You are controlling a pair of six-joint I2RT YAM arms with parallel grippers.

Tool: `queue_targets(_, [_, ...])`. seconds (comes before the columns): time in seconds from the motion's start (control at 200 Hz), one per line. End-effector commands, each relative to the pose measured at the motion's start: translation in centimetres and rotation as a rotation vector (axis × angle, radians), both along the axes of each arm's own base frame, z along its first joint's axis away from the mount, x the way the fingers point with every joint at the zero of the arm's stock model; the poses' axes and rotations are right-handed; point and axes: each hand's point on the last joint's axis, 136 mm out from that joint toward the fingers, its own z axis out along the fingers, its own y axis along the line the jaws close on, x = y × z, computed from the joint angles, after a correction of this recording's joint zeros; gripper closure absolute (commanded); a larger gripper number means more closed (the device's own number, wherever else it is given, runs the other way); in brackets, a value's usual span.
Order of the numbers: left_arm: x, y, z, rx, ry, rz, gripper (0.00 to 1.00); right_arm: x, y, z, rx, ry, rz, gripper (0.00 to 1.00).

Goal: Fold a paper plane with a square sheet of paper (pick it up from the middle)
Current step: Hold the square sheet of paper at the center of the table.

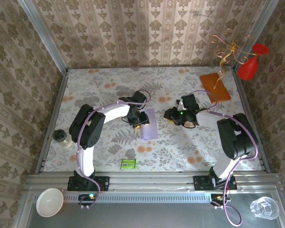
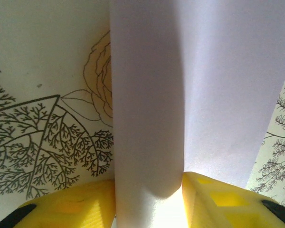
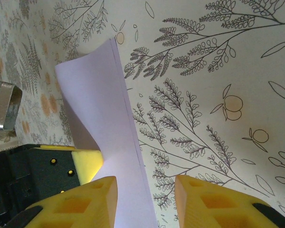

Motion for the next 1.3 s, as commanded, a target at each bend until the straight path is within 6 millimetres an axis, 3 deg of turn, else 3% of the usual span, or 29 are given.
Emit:
queue_targets(0.0, [-4.3,2.4,-7.5,0.162,0.153,-0.056,0.55,-0.3,0.2,-0.6,0.009,0.011,0.026,0.61])
queue_targets(0.505, [-4.2,2.1,-7.9,0.171,0.180,-0.057,0.52,0.0,0.9,-1.1,0.036,0.028,0.046,0.61])
queue_targets(0.795, [-4.3,2.2,-8.2,0.171,0.192,-0.053,0.52,-0.2,3.2,-0.8,0.077,0.026,0.125,0.62])
queue_targets(1.06, [-4.5,2.3,-8.5,0.171,0.203,-0.053,0.52,-0.4,6.3,-1.2,0.095,0.045,0.198,0.74])
queue_targets(1.29, [-4.6,2.4,-8.6,0.169,0.209,-0.048,0.52,0.0,7.7,-2.3,0.087,0.073,0.218,0.83])
